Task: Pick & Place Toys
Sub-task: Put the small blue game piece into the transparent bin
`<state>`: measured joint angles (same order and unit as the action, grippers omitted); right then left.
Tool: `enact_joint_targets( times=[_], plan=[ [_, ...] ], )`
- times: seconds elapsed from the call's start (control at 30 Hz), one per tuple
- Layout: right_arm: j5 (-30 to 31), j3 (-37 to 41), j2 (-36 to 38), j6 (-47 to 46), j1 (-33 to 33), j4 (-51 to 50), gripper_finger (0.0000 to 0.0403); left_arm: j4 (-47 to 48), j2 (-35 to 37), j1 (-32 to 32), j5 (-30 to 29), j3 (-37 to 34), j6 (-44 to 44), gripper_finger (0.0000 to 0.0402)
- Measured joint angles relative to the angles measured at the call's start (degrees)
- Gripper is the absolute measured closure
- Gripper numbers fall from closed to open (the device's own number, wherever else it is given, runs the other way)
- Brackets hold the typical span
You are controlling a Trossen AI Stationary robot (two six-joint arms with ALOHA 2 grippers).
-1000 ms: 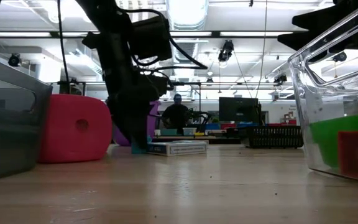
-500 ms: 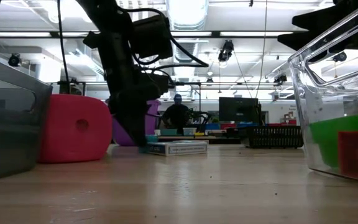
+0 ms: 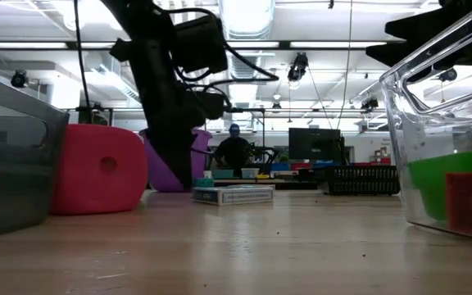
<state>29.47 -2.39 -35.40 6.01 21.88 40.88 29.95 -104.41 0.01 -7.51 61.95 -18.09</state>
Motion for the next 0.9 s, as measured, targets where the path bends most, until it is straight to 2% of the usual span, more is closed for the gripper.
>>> enact_joint_targets(
  times=[0.2,0.33,0.43,0.57,0.73,0.9],
  plan=[
    [0.0,0.0,0.01,0.0,-0.01,-0.17,0.004,-2.56,1.08,-0.02,-7.94,0.0,3.59,0.0392],
    [0.0,0.0,0.0,0.01,0.0,-0.2,0.004,-5.06,1.08,0.52,-9.04,0.0,3.75,0.0377],
    [0.0,0.0,0.0,0.01,0.01,-0.22,0.004,-5.31,1.08,1.14,-9.98,0.0,3.73,0.0339],
    [0.0,0.0,0.0,0.01,-0.01,-0.22,0.004,-5.33,1.08,1.46,-13.32,-0.07,3.92,0.0265],
    [0.0,0.0,0.0,0.01,0.0,-0.22,0.004,-6.62,0.87,2.08,-13.51,-0.37,4.49,0.0177],
    [0.02,0.0,-0.09,0.0,-0.01,-0.21,0.004,-7.94,-0.65,3.19,-13.53,-0.81,4.61,0.0127]
  ],
)
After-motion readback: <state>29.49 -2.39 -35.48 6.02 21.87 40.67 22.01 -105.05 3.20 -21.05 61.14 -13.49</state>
